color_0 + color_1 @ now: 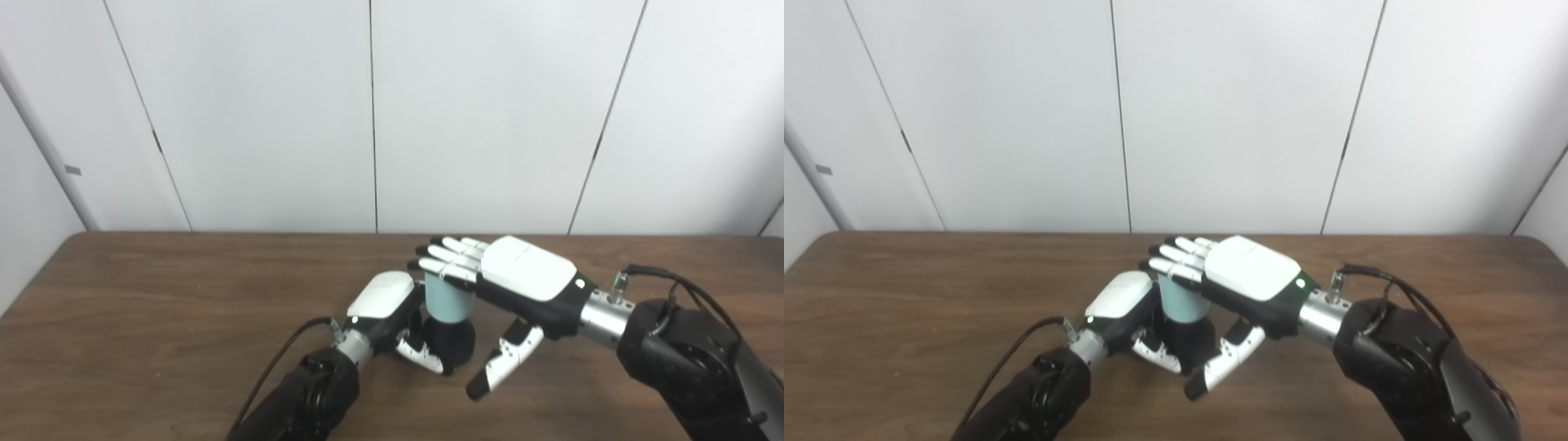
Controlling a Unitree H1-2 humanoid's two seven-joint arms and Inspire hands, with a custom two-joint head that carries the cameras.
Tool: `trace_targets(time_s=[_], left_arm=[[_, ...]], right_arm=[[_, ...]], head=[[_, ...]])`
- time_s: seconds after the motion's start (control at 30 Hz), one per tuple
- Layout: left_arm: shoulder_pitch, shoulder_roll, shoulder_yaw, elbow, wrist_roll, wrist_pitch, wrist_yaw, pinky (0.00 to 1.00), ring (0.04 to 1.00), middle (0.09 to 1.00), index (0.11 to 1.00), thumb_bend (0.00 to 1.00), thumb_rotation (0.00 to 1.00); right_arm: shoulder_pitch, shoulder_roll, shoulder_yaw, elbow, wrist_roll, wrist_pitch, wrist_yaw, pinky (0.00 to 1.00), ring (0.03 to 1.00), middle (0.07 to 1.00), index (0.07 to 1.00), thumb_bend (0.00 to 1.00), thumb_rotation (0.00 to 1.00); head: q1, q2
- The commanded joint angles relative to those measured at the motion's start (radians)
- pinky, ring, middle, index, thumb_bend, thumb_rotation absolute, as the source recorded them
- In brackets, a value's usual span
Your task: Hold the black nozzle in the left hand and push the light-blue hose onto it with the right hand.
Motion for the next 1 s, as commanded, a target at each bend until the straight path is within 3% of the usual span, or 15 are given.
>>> trace_targets(time_s=[0.0,0.23,0.5,0.97], left_arm=[[0.036,0.026,-0.031,0.031,0.051,0.035,-0.070,0.29,0.343,0.412,0.485,0.52,0.00],[0.038,0.030,-0.029,0.034,0.050,0.031,-0.069,0.31,0.354,0.413,0.486,0.52,0.00],[0.046,0.039,-0.019,0.023,0.038,0.030,-0.075,0.31,0.362,0.413,0.489,0.52,0.00],[0.040,0.044,-0.010,0.019,0.036,0.032,-0.088,0.32,0.364,0.428,0.486,0.53,0.00]], right_arm=[[0.003,0.011,0.021,0.008,0.044,0.004,0.028,0.93,0.990,1.000,0.973,0.74,0.85],[-0.025,0.008,0.030,0.010,0.066,0.010,0.036,0.93,0.987,1.000,0.973,0.74,0.83],[0.002,-0.040,0.011,0.005,0.092,-0.003,0.020,0.93,0.985,1.000,0.972,0.74,0.83],[0.028,-0.086,-0.004,-0.016,0.045,-0.015,0.001,0.92,0.962,0.977,0.943,0.74,0.85]], head=[[0.001,0.000],[0.005,0.006],[0.003,0.010],[0.002,0.020]])
